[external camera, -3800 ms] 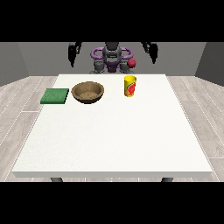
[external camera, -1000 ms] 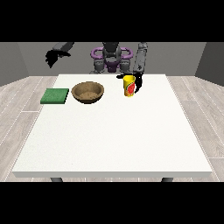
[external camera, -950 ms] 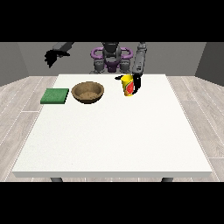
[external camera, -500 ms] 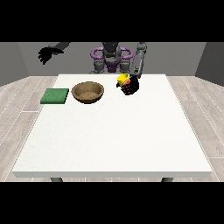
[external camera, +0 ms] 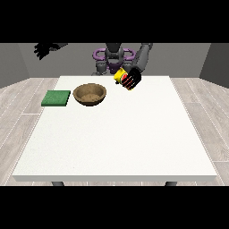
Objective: Pick the cup and pour the ball into the bowl, then pick the bowl and place it on the pad
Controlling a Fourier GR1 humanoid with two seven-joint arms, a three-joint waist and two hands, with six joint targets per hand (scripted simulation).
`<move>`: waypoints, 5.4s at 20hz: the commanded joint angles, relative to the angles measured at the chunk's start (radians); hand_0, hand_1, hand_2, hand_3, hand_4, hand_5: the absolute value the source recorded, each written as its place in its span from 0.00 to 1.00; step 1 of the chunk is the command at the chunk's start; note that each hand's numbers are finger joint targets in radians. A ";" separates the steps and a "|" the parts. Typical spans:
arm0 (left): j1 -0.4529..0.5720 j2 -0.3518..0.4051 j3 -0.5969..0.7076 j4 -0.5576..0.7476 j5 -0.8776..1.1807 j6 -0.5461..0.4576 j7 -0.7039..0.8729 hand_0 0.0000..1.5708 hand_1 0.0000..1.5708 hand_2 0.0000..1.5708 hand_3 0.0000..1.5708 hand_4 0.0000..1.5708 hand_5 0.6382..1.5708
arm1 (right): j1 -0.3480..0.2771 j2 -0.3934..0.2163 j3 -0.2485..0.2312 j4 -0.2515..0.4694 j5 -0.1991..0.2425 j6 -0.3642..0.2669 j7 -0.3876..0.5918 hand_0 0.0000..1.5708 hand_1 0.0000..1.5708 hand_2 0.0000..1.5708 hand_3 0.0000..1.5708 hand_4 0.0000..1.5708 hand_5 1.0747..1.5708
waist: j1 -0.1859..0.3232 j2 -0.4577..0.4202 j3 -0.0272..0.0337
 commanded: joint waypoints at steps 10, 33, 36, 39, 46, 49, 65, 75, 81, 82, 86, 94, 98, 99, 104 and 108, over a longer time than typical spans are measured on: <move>-0.226 0.005 -0.320 0.253 -0.541 -0.035 0.558 0.74 0.74 1.00 0.86 0.68 1.00 | -0.005 -0.005 -0.008 0.132 0.046 -0.072 0.067 0.00 0.00 0.00 0.00 0.41 0.99 | 0.099 -0.179 -0.0005; -0.355 -0.078 -0.577 -0.086 -0.757 -0.514 1.012 0.00 0.00 0.73 0.92 0.57 1.00 | -0.152 0.014 0.028 0.263 0.102 -0.096 0.023 0.00 0.00 0.00 0.00 0.45 1.00 | 0.085 -0.097 -0.0031; -0.236 -0.060 -0.542 -0.163 -0.699 -0.370 0.966 0.00 0.00 1.00 0.74 0.66 0.99 | -0.138 -0.042 -0.029 0.297 0.063 -0.062 0.017 0.00 0.00 0.00 0.00 0.45 1.00 | 0.147 -0.083 -0.0033; -0.199 -0.010 -0.418 -0.257 -0.550 -0.255 0.843 0.54 0.54 1.00 0.84 0.78 1.00 | -0.127 -0.024 -0.030 0.295 0.054 -0.069 0.017 0.00 0.00 0.00 0.00 0.45 1.00 | 0.176 -0.055 -0.0055; -0.143 -0.085 -0.174 -0.582 -0.055 -0.089 0.675 0.00 0.00 0.00 0.00 0.45 0.98 | -0.186 0.006 -0.025 0.291 0.048 -0.108 0.025 0.00 0.00 0.00 0.00 0.44 1.00 | 0.229 0.100 -0.0226; -0.171 -0.085 -0.062 -0.702 0.162 -0.192 0.625 0.00 0.00 0.00 0.00 0.23 0.89 | -0.177 0.031 -0.037 0.296 0.051 -0.143 0.000 0.00 0.00 0.00 0.00 0.42 1.00 | 0.283 0.125 -0.0184; -0.178 0.401 0.465 -0.658 0.835 -0.930 0.490 0.00 0.00 0.00 0.00 0.21 0.94 | -0.263 0.113 -0.067 0.346 0.038 -0.265 -0.096 0.00 0.00 0.00 0.00 0.00 0.99 | 0.392 0.274 -0.0026; -0.120 0.562 0.606 -0.582 0.951 -1.062 0.497 0.00 0.00 0.00 0.00 0.16 0.93 | -0.341 0.138 -0.012 0.540 0.108 -0.280 -0.199 0.00 0.00 0.00 0.00 0.00 1.00 | 0.352 0.261 -0.0026; -0.121 0.546 0.586 -0.624 0.940 -1.020 0.507 0.00 0.00 0.00 0.00 0.15 0.93 | -0.398 0.195 -0.001 0.613 0.101 -0.279 -0.241 0.00 0.00 0.00 0.00 0.00 0.99 | 0.341 0.288 -0.0020; -0.110 0.557 0.595 -0.618 0.944 -1.021 0.518 0.00 0.00 0.00 0.00 0.15 0.93 | -0.377 0.239 0.004 0.621 0.107 -0.314 -0.257 0.00 0.00 0.00 0.00 0.10 0.97 | 0.347 0.269 -0.0021; -0.132 0.558 0.598 -0.624 0.967 -1.027 0.527 0.00 0.00 0.00 0.00 0.16 0.94 | -0.344 0.235 -0.002 0.658 0.154 -0.463 -0.208 1.00 1.00 1.00 0.96 0.50 0.71 | 0.378 0.296 -0.0030; -0.136 0.608 0.634 -0.598 1.002 -1.073 0.523 0.00 0.00 0.00 0.00 0.41 1.00 | -0.322 0.146 -0.017 0.613 0.159 -0.487 -0.162 1.00 1.00 1.00 1.00 0.68 0.84 | 0.397 0.322 -0.0038; -0.094 0.606 0.648 -0.520 0.992 -1.110 0.477 0.00 0.00 0.00 0.00 0.45 1.00 | -0.353 0.061 0.007 0.538 0.163 -0.508 0.012 1.00 1.00 1.00 1.00 0.68 0.89 | 0.357 0.267 -0.0062; -0.069 0.624 0.662 -0.489 0.977 -1.107 0.474 0.00 0.00 0.00 0.00 0.46 1.00 | -0.339 0.082 0.021 0.512 0.167 -0.537 0.035 1.00 1.00 1.00 1.00 0.68 0.91 | 0.344 0.226 -0.0058; -0.036 0.649 0.688 -0.420 0.968 -1.118 0.437 0.00 0.00 0.00 0.00 0.46 1.00 | -0.449 0.017 0.030 0.501 0.146 -0.535 0.238 1.00 1.00 1.00 1.00 0.66 0.93 | 0.287 0.172 -0.0038; -0.048 0.643 0.677 -0.436 0.957 -1.067 0.452 0.00 0.00 0.00 0.00 0.45 1.00 | -0.486 -0.119 0.024 0.533 0.167 -0.456 0.263 1.00 1.00 1.00 1.00 0.63 0.96 | 0.258 0.188 -0.0021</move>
